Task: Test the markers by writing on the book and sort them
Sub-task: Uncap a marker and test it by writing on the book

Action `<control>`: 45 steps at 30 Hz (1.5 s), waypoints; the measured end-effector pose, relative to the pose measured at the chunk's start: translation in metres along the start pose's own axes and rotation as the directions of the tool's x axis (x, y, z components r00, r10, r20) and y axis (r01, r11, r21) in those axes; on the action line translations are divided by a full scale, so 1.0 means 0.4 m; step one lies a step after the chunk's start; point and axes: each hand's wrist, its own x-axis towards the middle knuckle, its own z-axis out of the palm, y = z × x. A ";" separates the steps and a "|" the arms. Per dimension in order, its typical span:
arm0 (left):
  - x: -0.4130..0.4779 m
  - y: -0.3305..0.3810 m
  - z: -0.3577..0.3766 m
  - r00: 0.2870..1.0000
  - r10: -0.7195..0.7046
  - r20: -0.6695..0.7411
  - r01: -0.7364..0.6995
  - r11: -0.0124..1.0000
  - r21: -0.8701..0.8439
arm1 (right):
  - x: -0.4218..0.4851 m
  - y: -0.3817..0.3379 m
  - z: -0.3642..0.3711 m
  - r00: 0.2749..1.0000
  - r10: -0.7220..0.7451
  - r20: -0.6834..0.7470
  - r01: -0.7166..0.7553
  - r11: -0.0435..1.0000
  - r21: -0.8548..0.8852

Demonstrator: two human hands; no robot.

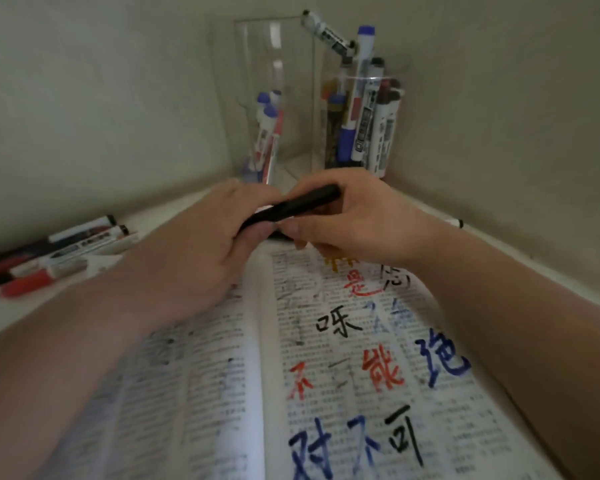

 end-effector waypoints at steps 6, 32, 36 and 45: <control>-0.013 0.010 0.031 0.985 -0.168 0.050 0.173 0.978 -0.119 | -0.001 0.002 0.005 1.000 -0.003 -0.021 0.007 0.986 0.166; -0.039 0.031 0.027 0.987 -0.110 0.116 0.152 0.872 -0.465 | -0.119 -0.150 -0.014 0.929 0.269 -0.253 -0.236 0.960 0.154; -0.038 0.036 0.026 0.987 -0.156 0.041 0.158 0.880 -0.449 | -0.265 -0.135 0.005 0.939 0.335 -0.077 -0.333 0.942 0.044; -0.032 0.053 0.037 0.974 0.115 0.193 -0.078 0.978 -0.191 | -0.411 -0.055 0.009 0.922 0.325 -0.211 -0.287 0.938 0.194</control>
